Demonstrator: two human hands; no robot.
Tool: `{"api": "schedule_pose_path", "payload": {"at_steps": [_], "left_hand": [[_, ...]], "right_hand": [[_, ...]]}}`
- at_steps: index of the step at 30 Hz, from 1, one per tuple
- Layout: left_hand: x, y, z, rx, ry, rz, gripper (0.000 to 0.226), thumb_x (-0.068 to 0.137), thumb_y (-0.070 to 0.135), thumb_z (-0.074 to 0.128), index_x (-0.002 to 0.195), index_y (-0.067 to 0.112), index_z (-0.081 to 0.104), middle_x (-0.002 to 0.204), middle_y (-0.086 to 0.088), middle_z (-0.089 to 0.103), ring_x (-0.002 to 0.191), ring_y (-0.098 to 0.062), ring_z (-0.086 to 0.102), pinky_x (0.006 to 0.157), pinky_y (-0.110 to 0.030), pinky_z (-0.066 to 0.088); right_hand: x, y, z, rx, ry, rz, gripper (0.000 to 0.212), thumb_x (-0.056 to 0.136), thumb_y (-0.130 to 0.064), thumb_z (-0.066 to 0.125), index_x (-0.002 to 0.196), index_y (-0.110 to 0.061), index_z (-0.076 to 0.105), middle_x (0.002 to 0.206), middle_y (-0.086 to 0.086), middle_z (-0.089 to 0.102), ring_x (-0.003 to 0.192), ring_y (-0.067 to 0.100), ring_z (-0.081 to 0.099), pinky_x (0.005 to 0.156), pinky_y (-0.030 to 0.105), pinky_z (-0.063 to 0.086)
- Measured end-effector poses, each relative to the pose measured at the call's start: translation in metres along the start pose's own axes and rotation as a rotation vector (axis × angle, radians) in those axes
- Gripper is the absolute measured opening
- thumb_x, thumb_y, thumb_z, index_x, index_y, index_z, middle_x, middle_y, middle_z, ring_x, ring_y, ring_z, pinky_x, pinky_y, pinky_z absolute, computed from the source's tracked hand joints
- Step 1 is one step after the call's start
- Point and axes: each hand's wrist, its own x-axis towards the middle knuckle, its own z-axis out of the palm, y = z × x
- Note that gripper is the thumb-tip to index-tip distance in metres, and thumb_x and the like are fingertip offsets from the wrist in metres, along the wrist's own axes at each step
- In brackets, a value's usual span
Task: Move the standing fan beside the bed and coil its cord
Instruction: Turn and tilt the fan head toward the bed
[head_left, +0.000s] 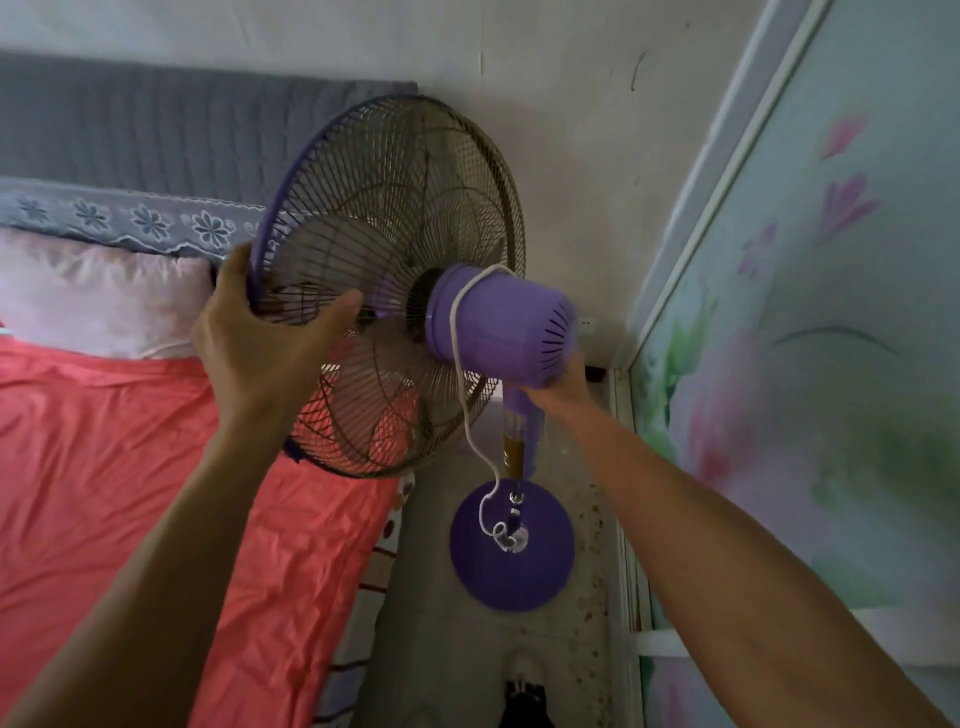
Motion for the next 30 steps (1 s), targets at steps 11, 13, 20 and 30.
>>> {"api": "schedule_pose_path", "payload": {"at_steps": [11, 13, 20, 30], "left_hand": [[0.019, 0.003, 0.019, 0.027, -0.02, 0.006, 0.081, 0.059, 0.065, 0.081, 0.126, 0.024, 0.058, 0.104, 0.003, 0.07, 0.097, -0.018, 0.065, 0.09, -0.028, 0.044], [0.018, 0.005, 0.026, 0.021, -0.007, 0.008, 0.085, 0.058, 0.067, 0.08, 0.128, 0.025, 0.058, 0.106, 0.004, 0.07, 0.099, -0.018, 0.065, 0.093, -0.03, 0.046], [0.025, 0.015, 0.031, 0.056, 0.012, 0.031, 0.093, 0.055, 0.076, 0.075, 0.131, 0.027, 0.054, 0.112, 0.003, 0.069, 0.105, -0.021, 0.065, 0.097, -0.044, 0.05], [0.037, -0.017, 0.019, -0.002, -0.06, 0.039, 0.089, 0.061, 0.062, 0.082, 0.132, 0.022, 0.047, 0.115, -0.001, 0.063, 0.106, -0.022, 0.061, 0.095, -0.046, 0.051]], "right_hand": [[0.034, 0.003, 0.01, 0.031, 0.015, -0.023, 0.027, 0.081, 0.014, 0.067, 0.106, 0.006, 0.061, 0.093, 0.015, 0.064, 0.093, 0.027, 0.06, 0.07, 0.03, 0.052], [0.035, 0.006, 0.006, 0.002, 0.012, -0.029, 0.029, 0.081, 0.011, 0.07, 0.108, 0.003, 0.062, 0.098, 0.015, 0.066, 0.097, 0.028, 0.064, 0.069, 0.026, 0.056], [0.046, 0.004, -0.001, -0.032, -0.16, 0.001, 0.056, 0.086, 0.014, 0.061, 0.138, 0.006, 0.041, 0.142, 0.027, 0.047, 0.132, 0.034, 0.047, 0.104, 0.037, 0.047], [0.029, -0.002, 0.016, 0.045, -0.22, 0.118, 0.048, 0.074, 0.006, 0.078, 0.119, -0.003, 0.062, 0.113, 0.018, 0.068, 0.103, 0.028, 0.066, 0.079, 0.035, 0.06]]}}
